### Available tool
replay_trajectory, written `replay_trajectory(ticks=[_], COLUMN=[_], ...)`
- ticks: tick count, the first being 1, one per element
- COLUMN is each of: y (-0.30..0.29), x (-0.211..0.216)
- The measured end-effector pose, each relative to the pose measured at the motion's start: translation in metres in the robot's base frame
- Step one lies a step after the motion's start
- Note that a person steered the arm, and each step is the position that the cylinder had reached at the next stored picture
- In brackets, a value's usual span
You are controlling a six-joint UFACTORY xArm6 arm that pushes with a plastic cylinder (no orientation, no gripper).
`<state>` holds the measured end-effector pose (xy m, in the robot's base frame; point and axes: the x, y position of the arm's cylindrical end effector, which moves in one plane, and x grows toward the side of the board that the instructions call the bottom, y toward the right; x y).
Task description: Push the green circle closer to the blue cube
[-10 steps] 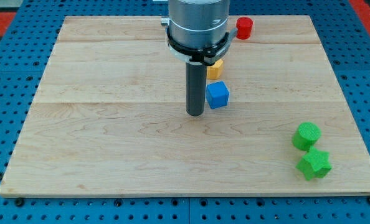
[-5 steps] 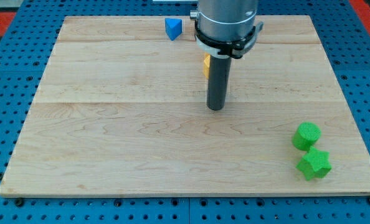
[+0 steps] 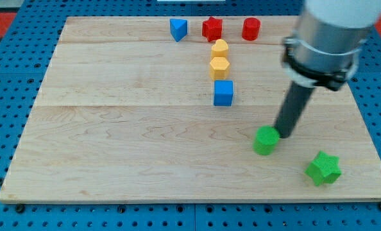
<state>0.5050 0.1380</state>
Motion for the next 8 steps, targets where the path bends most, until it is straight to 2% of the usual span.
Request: replay_trajectory(ticks=[1,2,3,4,7,8], y=[0.055,0.010,-0.037,-0.041,-0.053,0.034], x=[0.016,0.050,0.042,0.017,0.008,-0.003])
